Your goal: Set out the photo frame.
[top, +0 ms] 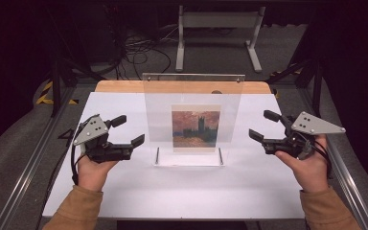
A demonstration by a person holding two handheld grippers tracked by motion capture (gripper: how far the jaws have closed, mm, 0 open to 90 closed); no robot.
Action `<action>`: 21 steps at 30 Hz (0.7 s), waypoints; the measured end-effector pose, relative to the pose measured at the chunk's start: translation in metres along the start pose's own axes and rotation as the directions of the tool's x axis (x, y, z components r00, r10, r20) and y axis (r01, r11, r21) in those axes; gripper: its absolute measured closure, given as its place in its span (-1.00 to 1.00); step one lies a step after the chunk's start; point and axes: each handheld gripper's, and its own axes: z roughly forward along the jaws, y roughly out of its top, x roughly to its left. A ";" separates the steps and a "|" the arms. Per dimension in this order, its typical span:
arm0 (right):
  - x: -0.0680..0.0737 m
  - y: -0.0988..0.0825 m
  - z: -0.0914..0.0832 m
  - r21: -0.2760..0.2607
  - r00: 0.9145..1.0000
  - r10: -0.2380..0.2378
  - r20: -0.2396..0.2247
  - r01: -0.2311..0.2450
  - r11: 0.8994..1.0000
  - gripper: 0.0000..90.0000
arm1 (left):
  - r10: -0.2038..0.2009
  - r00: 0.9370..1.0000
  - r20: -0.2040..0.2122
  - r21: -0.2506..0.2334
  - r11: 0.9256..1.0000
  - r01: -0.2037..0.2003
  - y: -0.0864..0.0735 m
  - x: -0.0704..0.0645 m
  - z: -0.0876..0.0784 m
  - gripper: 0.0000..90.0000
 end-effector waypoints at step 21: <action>-0.012 -0.029 -0.034 0.086 0.995 0.092 0.036 -0.095 0.992 -0.68 | -0.068 0.997 -0.023 0.065 0.995 0.070 -0.042 0.016 -0.042 -0.95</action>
